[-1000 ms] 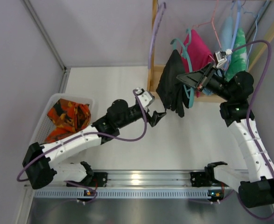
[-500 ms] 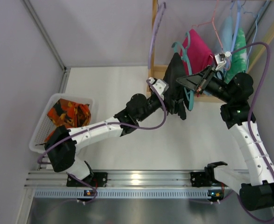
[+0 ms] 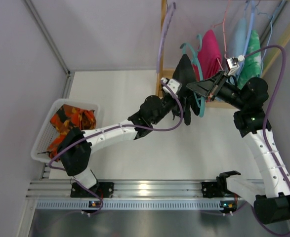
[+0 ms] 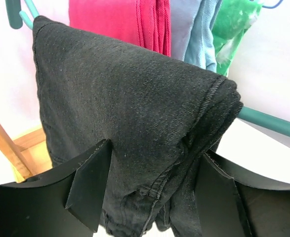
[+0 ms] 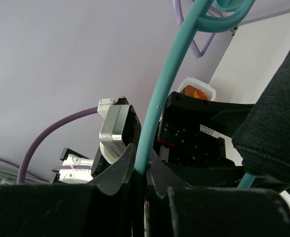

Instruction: Remove the trousers from the hanger

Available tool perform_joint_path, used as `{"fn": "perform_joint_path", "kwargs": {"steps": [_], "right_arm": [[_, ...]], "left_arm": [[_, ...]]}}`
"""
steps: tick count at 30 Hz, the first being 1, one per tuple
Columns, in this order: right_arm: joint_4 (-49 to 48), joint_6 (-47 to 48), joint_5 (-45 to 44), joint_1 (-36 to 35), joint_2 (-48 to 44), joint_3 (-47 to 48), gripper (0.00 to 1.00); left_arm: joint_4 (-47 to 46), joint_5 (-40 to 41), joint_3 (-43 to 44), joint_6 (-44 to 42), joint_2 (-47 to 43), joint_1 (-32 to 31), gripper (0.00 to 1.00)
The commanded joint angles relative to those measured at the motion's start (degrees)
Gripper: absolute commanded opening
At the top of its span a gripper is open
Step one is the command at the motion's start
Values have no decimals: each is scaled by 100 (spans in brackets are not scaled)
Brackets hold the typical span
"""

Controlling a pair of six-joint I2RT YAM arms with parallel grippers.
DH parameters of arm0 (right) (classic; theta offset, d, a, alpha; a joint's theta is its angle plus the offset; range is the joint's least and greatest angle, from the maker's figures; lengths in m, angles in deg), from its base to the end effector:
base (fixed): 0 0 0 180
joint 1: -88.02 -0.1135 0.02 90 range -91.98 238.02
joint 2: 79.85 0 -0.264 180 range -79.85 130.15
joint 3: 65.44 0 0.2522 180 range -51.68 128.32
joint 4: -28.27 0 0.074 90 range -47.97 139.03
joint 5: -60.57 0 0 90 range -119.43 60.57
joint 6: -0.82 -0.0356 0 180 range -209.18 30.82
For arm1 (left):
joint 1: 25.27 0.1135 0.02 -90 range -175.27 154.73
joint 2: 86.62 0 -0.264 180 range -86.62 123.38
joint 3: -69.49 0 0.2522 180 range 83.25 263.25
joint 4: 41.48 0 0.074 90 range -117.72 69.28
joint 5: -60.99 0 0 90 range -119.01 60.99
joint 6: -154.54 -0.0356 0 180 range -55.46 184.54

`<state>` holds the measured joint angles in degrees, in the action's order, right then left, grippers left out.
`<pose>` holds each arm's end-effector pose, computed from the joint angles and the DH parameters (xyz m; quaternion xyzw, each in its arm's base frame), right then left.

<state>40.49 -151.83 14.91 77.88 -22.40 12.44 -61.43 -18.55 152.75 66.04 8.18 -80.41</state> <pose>0.2050 0.0619 0.4383 0.0124 0.6699 0.6142 0.4169 0.2322 -0.3221 0.3421 0.2320 0.6118 -0.3052 0.6919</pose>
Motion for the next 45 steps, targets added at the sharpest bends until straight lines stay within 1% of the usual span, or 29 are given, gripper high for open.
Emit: {"fn": "perform_joint_path", "kwargs": {"steps": [1,2,8,16,18,19,20,28,29,33,39,42,43,45], "right_arm": [[-874,368,5,-86,-410,163,0],[-874,377,5,-86,-401,154,0],[-918,420,31,-85,-384,180,0],[-1024,421,119,-77,-305,250,0],[-1050,455,171,-77,-278,285,0],[-1033,543,189,-68,-235,329,0],[-1024,578,198,-42,-217,416,0],[-1217,438,356,-24,-67,479,0],[-1226,438,365,-15,-59,488,0],[-1296,394,435,-15,3,523,0],[-1410,298,585,37,82,593,0],[-1594,61,594,37,82,514,0],[-1647,17,602,37,65,488,0],[-1648,-45,602,37,21,374,0]], "left_arm": [[-373,71,-84,-97,-233,213,68],[-364,-34,-120,-271,-260,222,69],[-373,-325,-410,-475,-471,310,79],[-364,-580,-533,-782,-463,486,83],[-364,-650,-533,-800,-463,530,86],[-364,-711,-568,-826,-480,539,91],[-364,-747,-577,-844,-489,548,92],[-373,-1019,-612,-1019,-515,618,97],[-373,-1289,-639,-1020,-533,609,98],[-364,-1581,-840,-1099,-647,618,98],[-346,-1670,-982,-1248,-770,635,97],[-346,-1460,-816,-1310,-622,644,93],[-346,-1259,-745,-1319,-560,644,87],[-346,-925,-500,-1197,-376,644,81]]}}
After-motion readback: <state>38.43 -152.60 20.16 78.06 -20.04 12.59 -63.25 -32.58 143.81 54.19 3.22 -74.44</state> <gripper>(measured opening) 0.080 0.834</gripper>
